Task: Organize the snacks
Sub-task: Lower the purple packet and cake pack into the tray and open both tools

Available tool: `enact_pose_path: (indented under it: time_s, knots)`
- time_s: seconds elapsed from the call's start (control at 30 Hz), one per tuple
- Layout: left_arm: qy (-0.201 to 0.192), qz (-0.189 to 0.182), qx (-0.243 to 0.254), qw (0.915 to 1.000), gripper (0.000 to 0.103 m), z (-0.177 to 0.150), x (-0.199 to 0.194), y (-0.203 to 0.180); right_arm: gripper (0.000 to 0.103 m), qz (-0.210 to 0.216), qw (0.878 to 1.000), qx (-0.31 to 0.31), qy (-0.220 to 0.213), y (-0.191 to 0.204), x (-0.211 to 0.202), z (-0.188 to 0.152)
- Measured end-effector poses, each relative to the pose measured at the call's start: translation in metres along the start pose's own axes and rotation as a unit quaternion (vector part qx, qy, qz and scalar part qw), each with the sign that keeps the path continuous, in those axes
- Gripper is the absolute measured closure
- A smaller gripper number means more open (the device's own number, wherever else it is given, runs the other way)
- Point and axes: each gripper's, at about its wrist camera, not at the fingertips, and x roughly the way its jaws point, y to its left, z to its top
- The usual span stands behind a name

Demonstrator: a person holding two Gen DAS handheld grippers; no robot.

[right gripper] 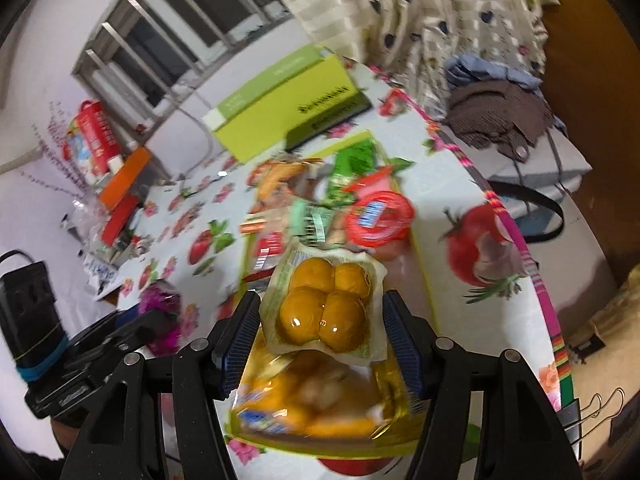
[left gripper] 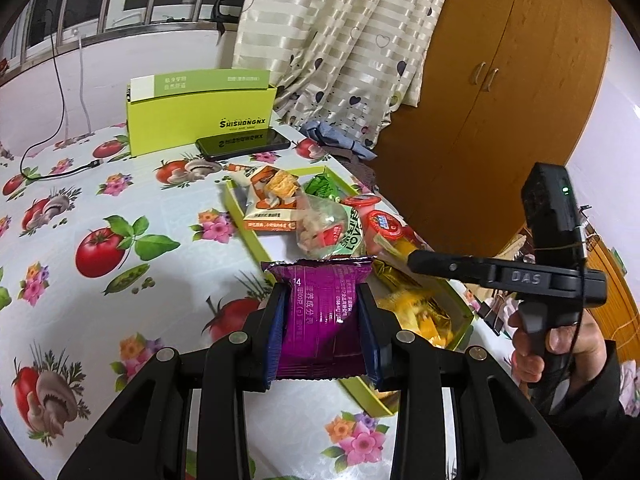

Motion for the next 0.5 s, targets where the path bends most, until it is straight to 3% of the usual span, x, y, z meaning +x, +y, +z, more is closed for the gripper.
enact_pose_path:
  time_s: [0.5]
  knots:
    - [0.018,-0.028,0.015,0.9993,0.068,0.018,0.034,-0.015,0.039,0.011,0.999,0.002,-0.033,-0.012,-0.023,-0.003]
